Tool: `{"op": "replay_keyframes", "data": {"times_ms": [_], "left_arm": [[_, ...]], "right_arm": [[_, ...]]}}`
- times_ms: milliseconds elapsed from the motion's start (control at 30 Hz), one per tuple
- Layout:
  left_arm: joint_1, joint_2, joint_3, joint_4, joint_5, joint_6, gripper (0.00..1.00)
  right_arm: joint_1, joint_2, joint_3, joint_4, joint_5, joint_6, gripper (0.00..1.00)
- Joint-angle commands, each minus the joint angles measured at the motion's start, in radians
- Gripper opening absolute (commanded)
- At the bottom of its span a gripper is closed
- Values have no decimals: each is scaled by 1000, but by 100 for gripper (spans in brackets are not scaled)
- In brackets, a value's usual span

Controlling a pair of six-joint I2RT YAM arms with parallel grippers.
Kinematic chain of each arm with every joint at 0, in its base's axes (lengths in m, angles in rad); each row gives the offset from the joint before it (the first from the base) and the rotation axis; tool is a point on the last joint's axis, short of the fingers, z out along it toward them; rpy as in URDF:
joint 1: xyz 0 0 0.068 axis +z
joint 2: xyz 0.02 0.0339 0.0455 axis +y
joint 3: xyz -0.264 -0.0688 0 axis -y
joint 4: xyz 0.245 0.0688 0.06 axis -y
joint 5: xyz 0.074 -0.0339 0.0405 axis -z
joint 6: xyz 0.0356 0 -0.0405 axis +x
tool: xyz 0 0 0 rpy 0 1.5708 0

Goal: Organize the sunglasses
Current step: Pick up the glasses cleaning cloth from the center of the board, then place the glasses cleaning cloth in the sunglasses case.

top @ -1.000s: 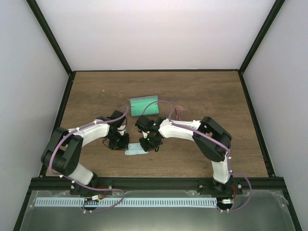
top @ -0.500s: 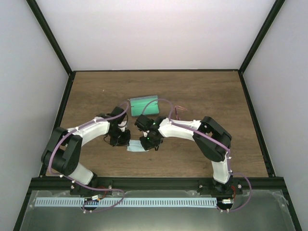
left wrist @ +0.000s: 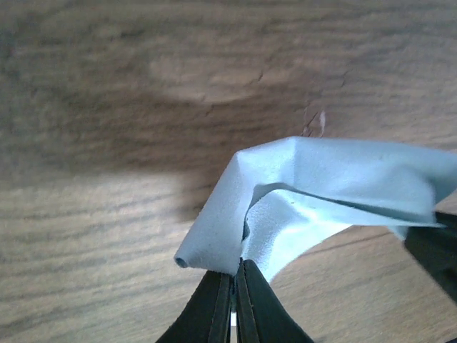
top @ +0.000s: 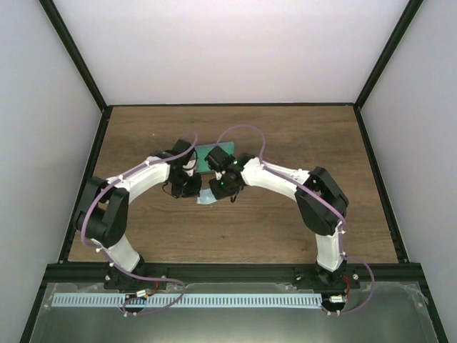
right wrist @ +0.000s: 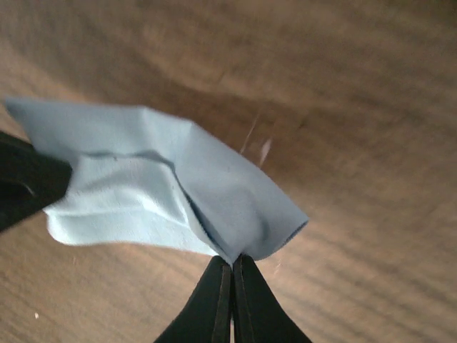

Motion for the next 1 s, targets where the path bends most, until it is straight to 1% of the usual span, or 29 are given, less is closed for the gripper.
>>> {"op": "replay_keyframes", "data": {"times_ms": [0,300,567,767,967], "left_arm": [[-4,47,79,-18,-5,3,4],[-2,161,263,-39,-34,14,4],[9,291,461,-80,-77,25,4],[22,327,513,-87,-150,32,4],[35,357,532,-57,-173,28,4]], "right_arm": [[-50,15,109,-24,39,-60,1],[-157,92,252,-40,16,-122,1],[-192,181,373,-66,8,-159,1],[-215,227,427,-70,-4,-165,1],[-234,262,447,-55,0,-178,2]]}}
